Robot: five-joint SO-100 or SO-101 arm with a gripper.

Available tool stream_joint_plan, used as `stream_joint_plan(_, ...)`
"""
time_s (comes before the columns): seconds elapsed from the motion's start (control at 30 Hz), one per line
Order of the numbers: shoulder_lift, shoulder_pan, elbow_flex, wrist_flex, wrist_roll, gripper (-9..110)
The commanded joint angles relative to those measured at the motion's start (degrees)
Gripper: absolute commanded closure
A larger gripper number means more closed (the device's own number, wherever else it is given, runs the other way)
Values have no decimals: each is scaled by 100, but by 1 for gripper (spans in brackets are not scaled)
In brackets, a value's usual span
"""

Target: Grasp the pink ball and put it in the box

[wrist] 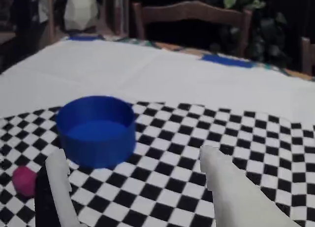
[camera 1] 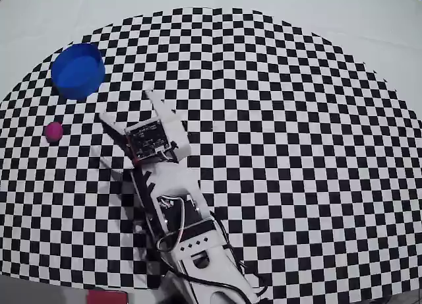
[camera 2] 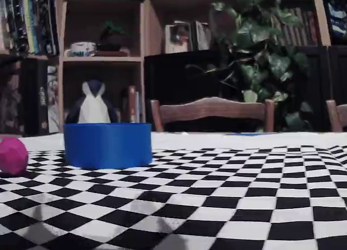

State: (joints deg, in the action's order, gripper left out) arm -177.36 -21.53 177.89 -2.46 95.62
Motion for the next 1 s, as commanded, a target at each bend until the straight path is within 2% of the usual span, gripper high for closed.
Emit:
stream_joint_plan(0.0,44,-290,44,-26,35,70)
stream_joint_plan(0.47,53,-1371,44,-26,35,70)
stream_joint_plan(0.97,53,-1881,44,-264,35,70)
